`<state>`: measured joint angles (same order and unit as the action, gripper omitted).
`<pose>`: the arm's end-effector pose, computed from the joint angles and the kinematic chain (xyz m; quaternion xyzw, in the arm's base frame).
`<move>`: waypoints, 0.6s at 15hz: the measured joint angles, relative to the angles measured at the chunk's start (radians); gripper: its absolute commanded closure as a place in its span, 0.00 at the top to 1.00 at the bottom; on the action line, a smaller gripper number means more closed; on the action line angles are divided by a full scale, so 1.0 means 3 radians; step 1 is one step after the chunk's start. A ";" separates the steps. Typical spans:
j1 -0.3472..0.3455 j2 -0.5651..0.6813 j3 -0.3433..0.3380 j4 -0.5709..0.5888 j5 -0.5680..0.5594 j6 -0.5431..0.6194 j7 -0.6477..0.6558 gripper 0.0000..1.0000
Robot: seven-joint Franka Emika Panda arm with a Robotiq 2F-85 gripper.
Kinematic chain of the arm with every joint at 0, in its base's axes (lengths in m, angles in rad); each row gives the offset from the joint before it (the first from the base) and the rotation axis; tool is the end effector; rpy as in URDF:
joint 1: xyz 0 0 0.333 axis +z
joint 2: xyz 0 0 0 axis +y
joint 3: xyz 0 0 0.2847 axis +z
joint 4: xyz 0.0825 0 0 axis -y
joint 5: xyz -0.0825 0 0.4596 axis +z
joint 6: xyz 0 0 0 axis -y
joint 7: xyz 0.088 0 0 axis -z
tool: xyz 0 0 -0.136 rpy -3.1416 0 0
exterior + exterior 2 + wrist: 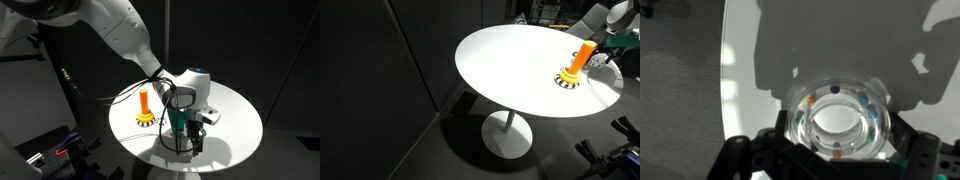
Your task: Pick up the clear ring and put it on the rings stacking stand
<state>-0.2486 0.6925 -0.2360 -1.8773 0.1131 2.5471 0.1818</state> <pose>0.5738 -0.3139 0.0320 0.9371 -0.3463 -0.0063 0.0429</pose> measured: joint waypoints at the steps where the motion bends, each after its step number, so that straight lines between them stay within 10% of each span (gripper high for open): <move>1: 0.0000 -0.0001 0.0000 -0.0005 0.0000 0.0010 -0.0001 0.70; 9: 0.0035 -0.0086 -0.0005 -0.0019 0.0000 0.0013 0.0001 0.70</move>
<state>-0.2380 0.6668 -0.2376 -1.8830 0.1131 2.5509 0.1821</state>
